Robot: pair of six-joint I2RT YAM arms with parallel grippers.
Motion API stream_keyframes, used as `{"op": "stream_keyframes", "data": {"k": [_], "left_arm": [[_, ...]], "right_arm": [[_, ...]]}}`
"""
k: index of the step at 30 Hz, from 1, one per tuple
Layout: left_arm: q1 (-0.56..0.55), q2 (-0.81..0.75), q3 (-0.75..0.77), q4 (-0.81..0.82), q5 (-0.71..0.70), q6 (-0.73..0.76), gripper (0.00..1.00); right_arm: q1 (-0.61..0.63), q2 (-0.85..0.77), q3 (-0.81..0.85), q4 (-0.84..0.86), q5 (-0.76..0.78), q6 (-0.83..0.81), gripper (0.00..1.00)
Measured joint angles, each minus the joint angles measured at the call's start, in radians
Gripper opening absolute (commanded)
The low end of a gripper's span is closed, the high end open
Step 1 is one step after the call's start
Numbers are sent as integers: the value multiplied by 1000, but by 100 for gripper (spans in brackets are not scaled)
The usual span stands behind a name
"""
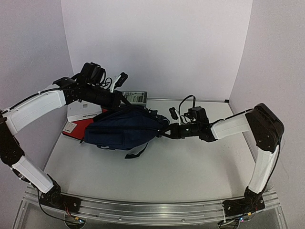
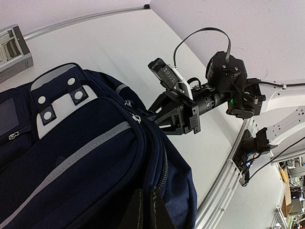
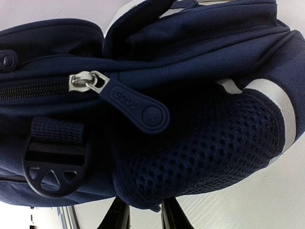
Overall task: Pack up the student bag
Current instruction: Adjust the student bag at the center of the board.
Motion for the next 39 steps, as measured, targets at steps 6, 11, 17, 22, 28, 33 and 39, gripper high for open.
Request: {"op": "stream_keyframes", "data": {"k": [6,11,17,22,28,33,39], "left_arm": [[8,0,0,0,3,-1,0],[14,2,0,-1,10,-6,0],[20,12,1,1,24,-14,0],[21,16,1,2,29,-25,0],[26,16,2,2,29,-26,0],[28,16,1,3,29,-30,0],[29,18,1,3,28,-46,0]], "right_arm": [[9,7,1,13,-4,3,19],[25,23,4,28,-1,18,19],[45,25,0,68,24,64,29],[54,26,-23,130,44,113,28],[59,41,-25,169,65,154,7],[60,42,-28,188,76,172,0],[65,32,-61,219,87,182,0]]}}
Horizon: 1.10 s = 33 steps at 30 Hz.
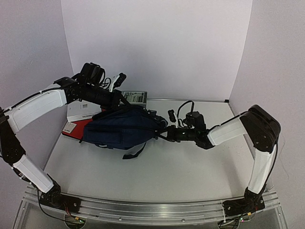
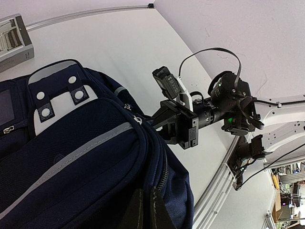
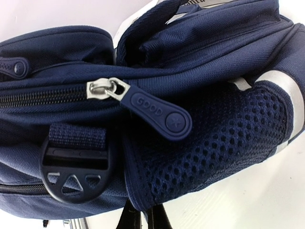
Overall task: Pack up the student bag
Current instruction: Adjust the student bag at the center of the board.
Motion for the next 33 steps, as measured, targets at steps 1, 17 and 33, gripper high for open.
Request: {"op": "stream_keyframes", "data": {"k": [1,17,33], "left_arm": [[0,2,0,0,0,-2,0],[0,103,0,43,70,25,0],[-95,201,0,170,11,154,4]], "right_arm": [[3,-8,-9,1,9,2,0],[104,-170,-53,-299,245,-9,0],[152,-263,-17,-660,444,8,0]]}}
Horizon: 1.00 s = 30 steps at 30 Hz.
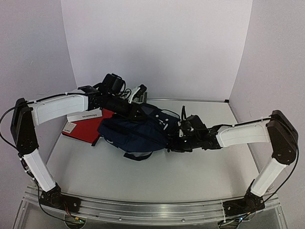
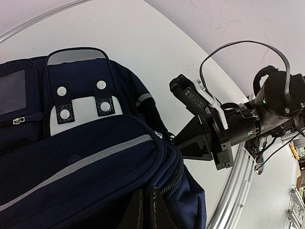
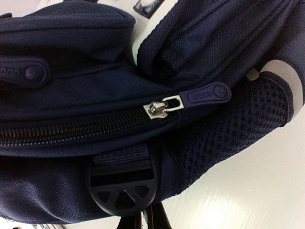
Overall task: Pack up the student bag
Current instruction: Adjust the student bag at the center of the board.
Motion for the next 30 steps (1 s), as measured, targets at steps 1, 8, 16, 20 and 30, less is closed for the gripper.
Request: {"op": "stream_keyframes", "data": {"k": [1,8,16,20,30], "left_arm": [[-2,4,-2,11,-4,-3,5],[4,-17,-93,85,-42,-142,55],[58,-212,-435,129,-197,-426,87],[86,-359,-592,119,-268,-560,94],[139,-578,-897,119,-330,-865,77]], "right_arm": [[3,0,0,-6,23,4,0],[4,28,3,-11,94,74,0],[17,128,8,11,70,128,0],[18,142,8,25,67,137,0],[18,161,17,34,64,145,0]]}}
